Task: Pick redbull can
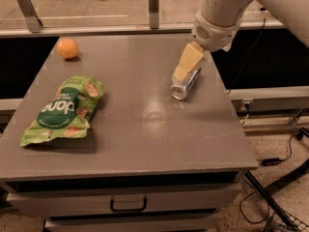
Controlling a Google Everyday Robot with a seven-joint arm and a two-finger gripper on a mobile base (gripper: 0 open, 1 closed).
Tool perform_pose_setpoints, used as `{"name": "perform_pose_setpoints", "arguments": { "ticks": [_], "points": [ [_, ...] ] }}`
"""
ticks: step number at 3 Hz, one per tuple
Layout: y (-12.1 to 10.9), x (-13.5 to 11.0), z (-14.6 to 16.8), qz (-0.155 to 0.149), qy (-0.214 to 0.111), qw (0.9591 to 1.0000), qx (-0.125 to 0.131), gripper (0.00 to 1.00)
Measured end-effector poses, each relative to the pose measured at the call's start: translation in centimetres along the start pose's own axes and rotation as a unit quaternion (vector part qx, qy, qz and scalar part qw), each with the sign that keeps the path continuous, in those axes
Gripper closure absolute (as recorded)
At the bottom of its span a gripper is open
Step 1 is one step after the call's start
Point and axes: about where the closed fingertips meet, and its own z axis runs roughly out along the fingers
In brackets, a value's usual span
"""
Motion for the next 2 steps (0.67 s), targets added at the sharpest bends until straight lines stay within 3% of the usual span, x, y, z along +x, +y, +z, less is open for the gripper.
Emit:
{"name": "perform_pose_setpoints", "arguments": {
  "ticks": [1, 2],
  "points": [
    [-0.9, -0.6, 1.2, 0.067, 0.017, 0.9972, 0.029, 0.0],
    [-2.0, -1.1, 2.8, 0.125, 0.032, 0.9909, 0.04, 0.0]
  ]
}}
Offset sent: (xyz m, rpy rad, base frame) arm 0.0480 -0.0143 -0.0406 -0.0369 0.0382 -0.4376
